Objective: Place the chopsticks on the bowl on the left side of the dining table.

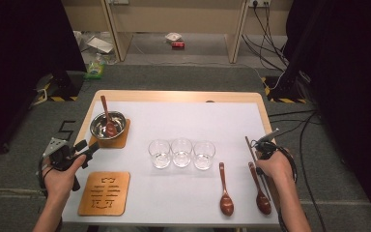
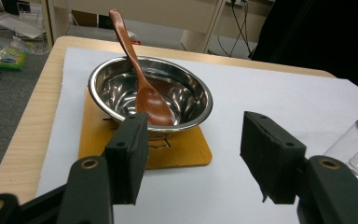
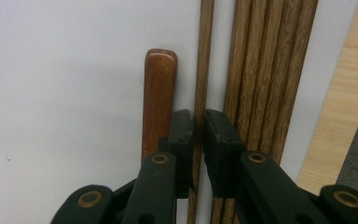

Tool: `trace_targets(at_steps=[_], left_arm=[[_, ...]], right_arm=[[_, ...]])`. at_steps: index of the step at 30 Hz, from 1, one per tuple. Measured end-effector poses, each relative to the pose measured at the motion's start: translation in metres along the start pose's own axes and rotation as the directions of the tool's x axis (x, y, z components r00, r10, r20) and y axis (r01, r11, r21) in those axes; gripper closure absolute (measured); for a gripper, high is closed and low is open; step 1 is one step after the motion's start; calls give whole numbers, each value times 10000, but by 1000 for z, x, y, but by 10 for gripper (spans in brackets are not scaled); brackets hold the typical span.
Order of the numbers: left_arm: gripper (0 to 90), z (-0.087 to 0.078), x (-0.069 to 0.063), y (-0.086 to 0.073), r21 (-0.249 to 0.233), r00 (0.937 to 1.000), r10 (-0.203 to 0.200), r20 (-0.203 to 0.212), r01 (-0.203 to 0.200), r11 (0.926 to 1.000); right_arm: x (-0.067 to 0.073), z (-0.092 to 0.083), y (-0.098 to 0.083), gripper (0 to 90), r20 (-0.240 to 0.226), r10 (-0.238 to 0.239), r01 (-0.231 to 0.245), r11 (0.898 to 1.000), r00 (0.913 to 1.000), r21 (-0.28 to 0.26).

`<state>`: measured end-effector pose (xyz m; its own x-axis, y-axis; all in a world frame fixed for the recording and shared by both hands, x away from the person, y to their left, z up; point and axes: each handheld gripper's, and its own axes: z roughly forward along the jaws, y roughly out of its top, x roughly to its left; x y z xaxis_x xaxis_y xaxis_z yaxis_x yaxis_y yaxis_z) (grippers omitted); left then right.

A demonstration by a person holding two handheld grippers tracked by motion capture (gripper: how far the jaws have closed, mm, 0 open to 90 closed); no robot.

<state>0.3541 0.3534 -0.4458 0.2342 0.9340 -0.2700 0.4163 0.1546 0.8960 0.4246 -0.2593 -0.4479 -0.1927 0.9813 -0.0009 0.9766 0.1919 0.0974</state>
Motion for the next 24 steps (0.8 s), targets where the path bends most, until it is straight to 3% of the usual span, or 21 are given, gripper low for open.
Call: trace_targets(at_steps=[10, 17, 24], left_arm=[[413, 0, 0, 0, -20, 10000, -12, 3, 12, 10000], [415, -1, 1, 0, -23, 10000, -6, -16, 6, 10000], [415, 0, 1, -1, -10, 10000, -49, -5, 49, 10000]], right_arm=[[2, 1, 6, 844, 159, 60, -65, 9995, 9999, 300], [0, 1, 8, 859, 28, 180, -181, 9986, 9998, 495], [-3, -5, 6, 860, -7, 246, -246, 9996, 9997, 124]])
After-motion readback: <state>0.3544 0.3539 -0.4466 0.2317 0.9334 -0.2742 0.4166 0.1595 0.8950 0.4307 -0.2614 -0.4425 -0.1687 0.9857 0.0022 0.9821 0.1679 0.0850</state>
